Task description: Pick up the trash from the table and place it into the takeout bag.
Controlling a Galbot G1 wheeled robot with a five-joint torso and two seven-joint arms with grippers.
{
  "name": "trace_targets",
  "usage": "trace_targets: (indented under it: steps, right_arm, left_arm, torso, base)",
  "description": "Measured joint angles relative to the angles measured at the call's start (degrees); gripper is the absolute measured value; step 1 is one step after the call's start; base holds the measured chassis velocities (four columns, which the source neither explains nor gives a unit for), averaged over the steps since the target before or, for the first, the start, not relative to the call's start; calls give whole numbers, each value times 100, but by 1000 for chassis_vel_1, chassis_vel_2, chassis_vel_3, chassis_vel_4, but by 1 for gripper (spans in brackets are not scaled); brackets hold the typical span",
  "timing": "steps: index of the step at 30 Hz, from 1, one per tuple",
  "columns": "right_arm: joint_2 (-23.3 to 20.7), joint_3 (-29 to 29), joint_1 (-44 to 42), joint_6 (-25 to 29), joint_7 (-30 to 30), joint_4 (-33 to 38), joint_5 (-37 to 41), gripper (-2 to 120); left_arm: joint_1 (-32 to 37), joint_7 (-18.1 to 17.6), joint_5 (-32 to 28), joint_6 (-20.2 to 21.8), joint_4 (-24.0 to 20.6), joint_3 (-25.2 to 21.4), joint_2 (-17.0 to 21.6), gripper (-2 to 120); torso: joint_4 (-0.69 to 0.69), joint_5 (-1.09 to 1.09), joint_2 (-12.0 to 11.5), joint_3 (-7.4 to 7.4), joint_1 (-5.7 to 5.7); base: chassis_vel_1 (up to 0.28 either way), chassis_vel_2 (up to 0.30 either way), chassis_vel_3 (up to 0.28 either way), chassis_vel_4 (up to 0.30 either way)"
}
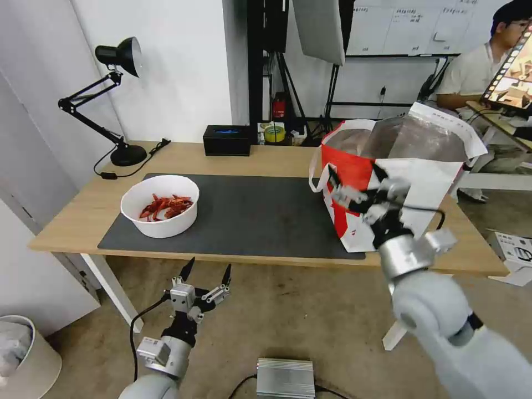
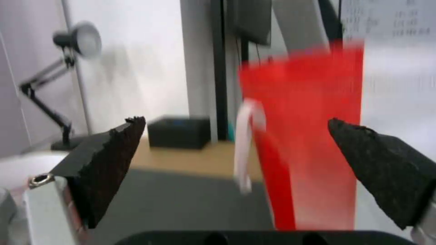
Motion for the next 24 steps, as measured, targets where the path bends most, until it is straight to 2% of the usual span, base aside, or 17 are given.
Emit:
trace_targets:
  steps: [6, 13, 24]
  right_arm:
    - [130, 5, -591, 45, -3, 31, -266, 100]
    - [471, -54, -1345, 255, -3, -108, -965, 100]
    - [841, -90, -1876, 566, 149, -328, -1746, 100]
  left_arm:
    - [2, -1, -7, -12, 2, 6, 4, 100]
    - [6, 0, -42, -48, 1, 7, 14, 100]
    - [12, 6, -87, -84, 1, -1, 54, 100]
  torso:
    - [0, 0, 0, 0, 0]
    - [0, 0, 0, 0, 0]
    - [1, -1, 0, 1, 1]
  base:
    - [0, 0, 0, 0]
    - [0, 0, 0, 0]
    - [0, 0, 0, 0]
